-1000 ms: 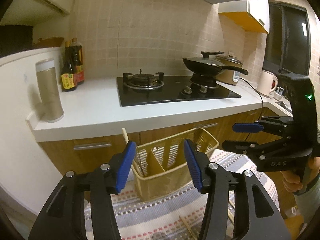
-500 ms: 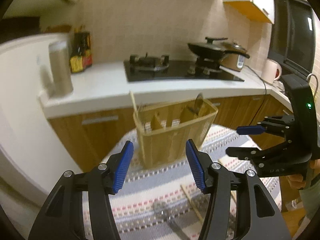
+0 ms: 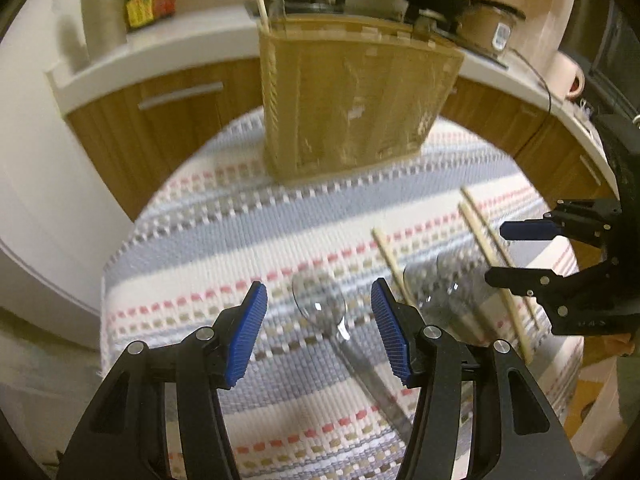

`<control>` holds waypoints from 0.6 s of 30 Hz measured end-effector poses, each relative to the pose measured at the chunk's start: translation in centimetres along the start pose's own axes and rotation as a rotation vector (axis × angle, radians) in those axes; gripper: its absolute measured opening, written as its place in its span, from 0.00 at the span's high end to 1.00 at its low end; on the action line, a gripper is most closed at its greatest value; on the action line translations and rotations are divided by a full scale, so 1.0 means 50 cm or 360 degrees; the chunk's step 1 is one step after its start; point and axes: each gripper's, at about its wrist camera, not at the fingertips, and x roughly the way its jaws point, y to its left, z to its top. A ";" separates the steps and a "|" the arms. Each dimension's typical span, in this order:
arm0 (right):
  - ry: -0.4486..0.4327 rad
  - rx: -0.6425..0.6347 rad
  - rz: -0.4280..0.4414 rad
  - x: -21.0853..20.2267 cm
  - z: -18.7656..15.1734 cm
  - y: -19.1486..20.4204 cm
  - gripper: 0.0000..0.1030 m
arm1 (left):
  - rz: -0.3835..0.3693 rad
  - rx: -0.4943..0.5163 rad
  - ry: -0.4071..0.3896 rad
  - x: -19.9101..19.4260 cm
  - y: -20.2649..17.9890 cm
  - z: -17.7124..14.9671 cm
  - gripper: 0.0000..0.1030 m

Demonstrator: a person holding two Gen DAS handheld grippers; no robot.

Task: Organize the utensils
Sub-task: 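Move both open tools back down over the remaining clear spoons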

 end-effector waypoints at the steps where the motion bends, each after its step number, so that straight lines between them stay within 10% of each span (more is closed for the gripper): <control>1: 0.0015 -0.0011 0.0002 0.007 -0.006 0.005 0.52 | 0.0005 0.0001 0.0014 0.006 -0.001 -0.001 0.49; 18: 0.0140 -0.0144 -0.0072 0.081 -0.022 0.054 0.61 | 0.0053 0.0057 0.0171 0.072 -0.002 -0.031 0.49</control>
